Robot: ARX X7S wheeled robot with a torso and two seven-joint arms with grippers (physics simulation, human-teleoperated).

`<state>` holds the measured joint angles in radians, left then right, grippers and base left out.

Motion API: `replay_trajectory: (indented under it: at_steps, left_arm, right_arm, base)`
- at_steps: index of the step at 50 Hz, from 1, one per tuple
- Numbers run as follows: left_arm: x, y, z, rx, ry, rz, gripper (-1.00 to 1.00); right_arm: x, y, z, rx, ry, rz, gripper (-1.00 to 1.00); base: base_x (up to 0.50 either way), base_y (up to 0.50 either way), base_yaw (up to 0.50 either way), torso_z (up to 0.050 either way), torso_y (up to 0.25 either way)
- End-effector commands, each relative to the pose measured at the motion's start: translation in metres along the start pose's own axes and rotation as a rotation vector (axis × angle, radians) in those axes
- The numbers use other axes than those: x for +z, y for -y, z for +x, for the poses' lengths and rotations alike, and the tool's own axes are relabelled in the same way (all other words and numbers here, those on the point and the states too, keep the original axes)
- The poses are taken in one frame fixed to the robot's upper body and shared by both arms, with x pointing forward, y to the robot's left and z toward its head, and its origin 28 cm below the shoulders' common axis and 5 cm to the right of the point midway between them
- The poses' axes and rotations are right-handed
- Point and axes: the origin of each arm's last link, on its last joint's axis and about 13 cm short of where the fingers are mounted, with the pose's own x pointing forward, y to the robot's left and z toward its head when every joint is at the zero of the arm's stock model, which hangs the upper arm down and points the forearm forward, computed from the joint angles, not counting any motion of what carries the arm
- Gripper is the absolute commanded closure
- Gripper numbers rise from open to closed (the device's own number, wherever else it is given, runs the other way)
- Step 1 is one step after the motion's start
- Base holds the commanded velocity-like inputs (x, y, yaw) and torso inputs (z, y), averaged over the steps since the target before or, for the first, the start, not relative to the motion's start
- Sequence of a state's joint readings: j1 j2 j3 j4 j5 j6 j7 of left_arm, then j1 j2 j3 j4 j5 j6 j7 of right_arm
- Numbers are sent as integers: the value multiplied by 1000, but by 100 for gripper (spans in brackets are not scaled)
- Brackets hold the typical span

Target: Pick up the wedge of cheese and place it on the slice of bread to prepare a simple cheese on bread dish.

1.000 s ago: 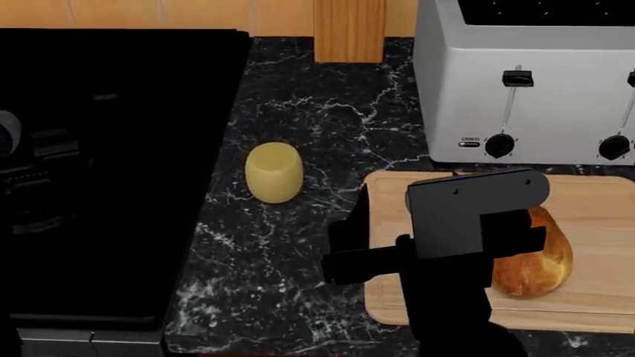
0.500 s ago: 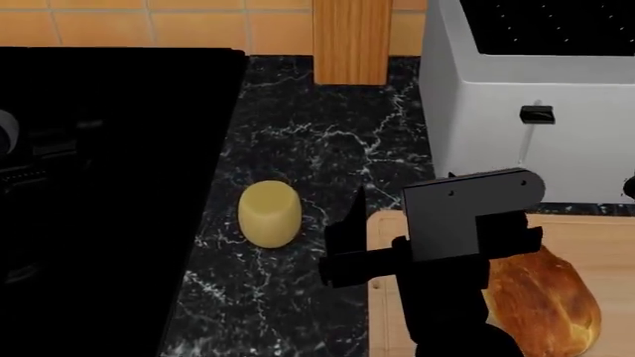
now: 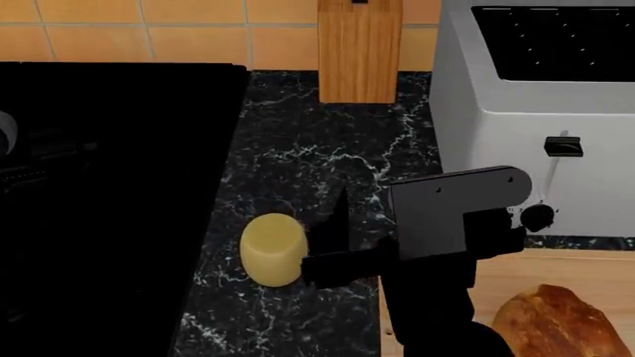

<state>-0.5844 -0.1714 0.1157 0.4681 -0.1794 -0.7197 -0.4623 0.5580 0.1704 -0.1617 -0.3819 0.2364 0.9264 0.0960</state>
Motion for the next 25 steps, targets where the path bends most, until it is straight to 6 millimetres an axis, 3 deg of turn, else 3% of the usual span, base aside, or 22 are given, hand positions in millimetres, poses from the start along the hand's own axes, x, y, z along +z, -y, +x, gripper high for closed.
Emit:
replay_trajectory:
  at_steps: [1, 13, 25]
  left_arm:
    - [0, 0, 0, 0, 3, -2, -100]
    - [1, 0, 0, -5, 5, -4, -100]
    - [1, 0, 0, -8, 5, -17, -100]
  right_arm:
    - [4, -17, -2, 124, -30, 80, -100]
    - [-2, -38, 6, 265, -95, 105, -100]
    - [-4, -44, 25, 326, -138, 128, -100]
  base:
    - [0, 0, 0, 0, 0]
    - [0, 0, 0, 0, 0]
    - [0, 0, 0, 0, 0]
